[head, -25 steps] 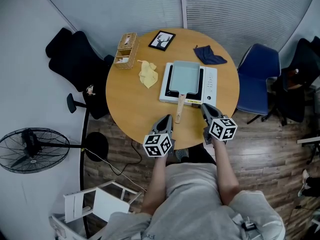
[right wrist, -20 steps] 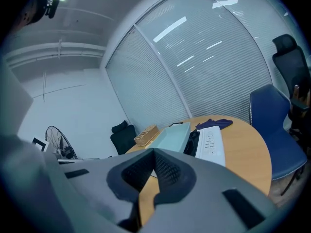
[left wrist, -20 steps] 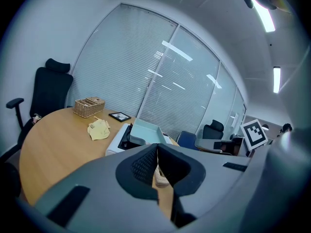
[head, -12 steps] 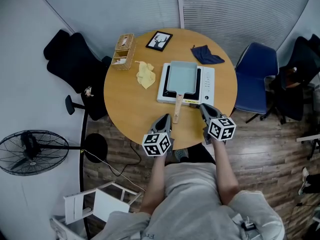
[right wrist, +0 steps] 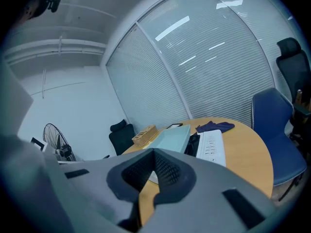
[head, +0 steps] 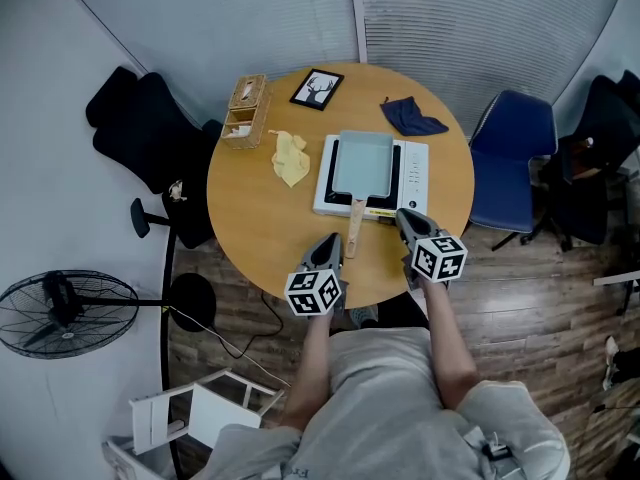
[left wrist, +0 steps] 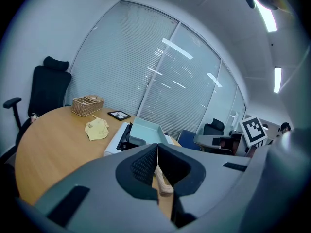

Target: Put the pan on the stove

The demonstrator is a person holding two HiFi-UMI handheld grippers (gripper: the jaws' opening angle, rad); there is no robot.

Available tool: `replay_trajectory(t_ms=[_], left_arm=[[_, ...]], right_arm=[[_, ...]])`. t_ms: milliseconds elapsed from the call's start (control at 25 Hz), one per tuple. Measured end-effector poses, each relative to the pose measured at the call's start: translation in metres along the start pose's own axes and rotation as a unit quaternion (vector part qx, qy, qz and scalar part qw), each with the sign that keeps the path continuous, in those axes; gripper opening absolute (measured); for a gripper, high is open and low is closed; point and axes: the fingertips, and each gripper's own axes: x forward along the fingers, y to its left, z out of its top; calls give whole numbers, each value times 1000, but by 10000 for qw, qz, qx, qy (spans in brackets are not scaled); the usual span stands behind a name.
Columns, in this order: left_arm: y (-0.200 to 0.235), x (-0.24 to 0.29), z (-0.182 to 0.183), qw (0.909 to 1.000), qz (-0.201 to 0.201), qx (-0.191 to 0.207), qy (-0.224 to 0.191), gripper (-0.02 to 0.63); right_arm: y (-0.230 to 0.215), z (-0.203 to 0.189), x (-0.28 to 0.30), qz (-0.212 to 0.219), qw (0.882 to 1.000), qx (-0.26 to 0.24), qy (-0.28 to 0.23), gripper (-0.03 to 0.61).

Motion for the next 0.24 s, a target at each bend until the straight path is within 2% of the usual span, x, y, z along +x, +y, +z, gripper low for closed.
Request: replay_trajectory(t_ms=[240], left_arm=[[8,13,13,10000,49,-48,-61,29]], right_arm=[[-3,6,16,24,9999,-97,95,21]])
